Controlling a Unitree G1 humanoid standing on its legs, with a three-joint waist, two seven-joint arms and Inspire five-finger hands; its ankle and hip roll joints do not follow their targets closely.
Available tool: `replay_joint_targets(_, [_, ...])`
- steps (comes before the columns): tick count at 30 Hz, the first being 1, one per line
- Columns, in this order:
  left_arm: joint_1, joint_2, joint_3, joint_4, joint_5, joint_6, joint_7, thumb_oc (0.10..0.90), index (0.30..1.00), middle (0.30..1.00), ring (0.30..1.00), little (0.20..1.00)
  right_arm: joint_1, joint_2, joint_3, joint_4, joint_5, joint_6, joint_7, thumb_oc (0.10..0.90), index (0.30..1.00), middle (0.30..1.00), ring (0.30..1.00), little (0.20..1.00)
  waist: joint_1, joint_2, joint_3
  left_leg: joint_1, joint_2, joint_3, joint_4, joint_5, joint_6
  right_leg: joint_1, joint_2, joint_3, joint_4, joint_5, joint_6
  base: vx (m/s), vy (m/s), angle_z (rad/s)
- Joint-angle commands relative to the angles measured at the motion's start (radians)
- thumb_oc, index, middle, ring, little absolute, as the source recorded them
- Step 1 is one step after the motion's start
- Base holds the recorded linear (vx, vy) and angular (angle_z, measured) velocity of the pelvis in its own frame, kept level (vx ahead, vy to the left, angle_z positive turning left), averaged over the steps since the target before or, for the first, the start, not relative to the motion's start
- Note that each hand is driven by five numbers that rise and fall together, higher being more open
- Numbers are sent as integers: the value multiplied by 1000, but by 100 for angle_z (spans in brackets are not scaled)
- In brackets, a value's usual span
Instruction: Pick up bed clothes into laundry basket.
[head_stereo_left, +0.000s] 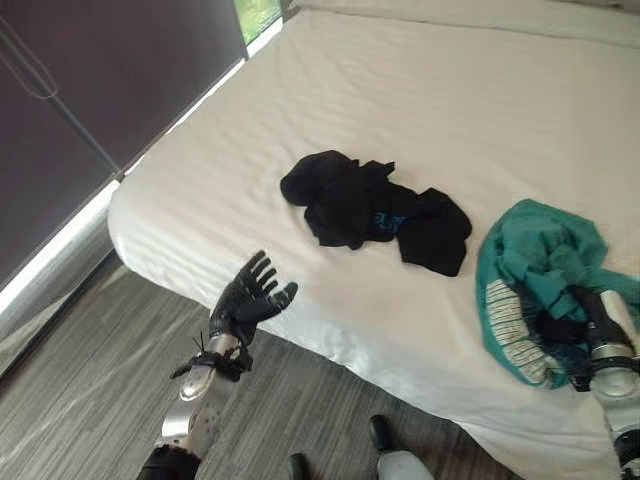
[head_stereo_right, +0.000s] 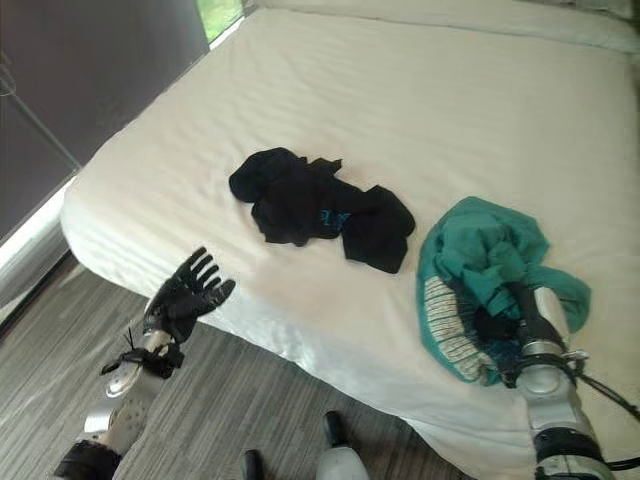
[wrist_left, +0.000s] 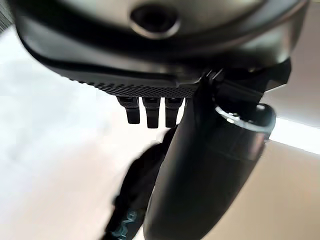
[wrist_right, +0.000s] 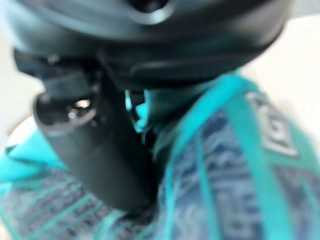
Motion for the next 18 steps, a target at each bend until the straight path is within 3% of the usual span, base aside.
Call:
replay_joint_targets(1, [-190,38,163,-87,33,-173,78,800,900,900,900,900,340,66,196,256,-31,158,173,400,300,300,300,300,-50,-2,26,-146,97,-46,322,128,56,134,63,182,-76,1,-16,104,-111,-86])
replay_joint_targets(3, [-212,69,179,-72,47,-181,97,800,900,900,900,900,351,70,189,264,-18,162,176,400,300,300,300,300,-42,-14,17,-171,106,-59,301,127,61,136,66,218,-69,8,-10,174,40,-122])
replay_joint_targets(4, [-251,124,199,-25,70,-197,123,800,900,900,900,900,371,76,176,264,17,162,189,400,300,300,300,300,-47,-17,10,-176,146,-67,207,138,52,156,75,268,-51,-2,2,216,106,-105])
replay_joint_targets(5, [-253,125,198,-23,70,-198,123,800,900,900,900,900,371,77,176,263,17,162,189,400,300,300,300,300,-43,-19,9,-174,147,-64,198,147,51,152,76,272,-51,2,2,272,170,-84])
replay_joint_targets(6, [-285,170,194,10,84,-202,125,800,900,900,900,900,380,73,171,260,34,157,197,400,300,300,300,300,-51,-10,3,-155,166,-66,109,156,42,164,78,290,-42,-14,13,307,230,-58])
replay_joint_targets(7, [-339,239,192,43,94,-216,124,800,900,900,900,900,385,59,177,258,32,151,210,400,300,300,300,300,-46,12,3,-113,168,-88,-86,180,25,183,85,333,-23,-47,20,305,231,-57])
replay_joint_targets(8, [-341,240,192,44,93,-216,123,800,900,900,900,900,384,59,177,258,32,152,210,400,300,300,300,300,-41,14,4,-109,173,-85,-97,189,23,180,89,338,-23,-42,20,423,278,-65])
replay_joint_targets(9, [-393,305,189,70,106,-221,125,800,900,900,900,900,394,45,180,255,30,149,220,400,300,300,300,300,-39,35,-9,-95,153,-125,-209,181,12,210,82,369,-23,-74,28,214,124,-51])
replay_joint_targets(11, [-439,336,178,100,109,-224,130,800,900,900,900,900,391,42,175,272,41,151,221,400,300,300,300,300,-37,46,-16,-91,141,-130,-251,169,8,227,73,381,-25,-83,35,341,213,-45])
replay_joint_targets(12, [-532,410,141,168,121,-225,135,800,900,900,900,900,383,38,159,289,69,154,219,400,300,300,300,300,-42,63,-24,-81,124,-94,-244,150,1,259,48,381,-39,-92,51,321,227,-35])
replay_joint_targets(13, [-538,412,137,172,119,-226,134,800,900,900,900,900,381,40,158,289,69,154,219,400,300,300,300,300,-38,64,-22,-84,128,-93,-243,153,0,257,51,385,-41,-87,52,268,265,-46])
replay_joint_targets(15, [-641,484,85,209,142,-229,139,800,900,900,900,900,371,36,140,321,101,161,220,400,300,300,300,300,-45,79,-38,-58,104,-36,-229,77,18,281,-2,373,-67,-100,79,247,360,-47])
replay_joint_targets(16, [-735,542,16,243,168,-228,138,800,900,900,900,900,344,26,148,341,111,165,213,400,300,300,300,300,-35,94,-40,-44,78,-25,-222,46,42,260,-45,360,-76,-70,115,221,374,-35])
replay_joint_targets(18, [-794,559,-26,256,183,-235,146,800,900,900,900,900,333,37,150,342,116,163,208,400,300,300,300,300,-27,97,-43,-41,72,-1,-228,43,46,246,-57,355,-82,-49,130,157,314,-31])
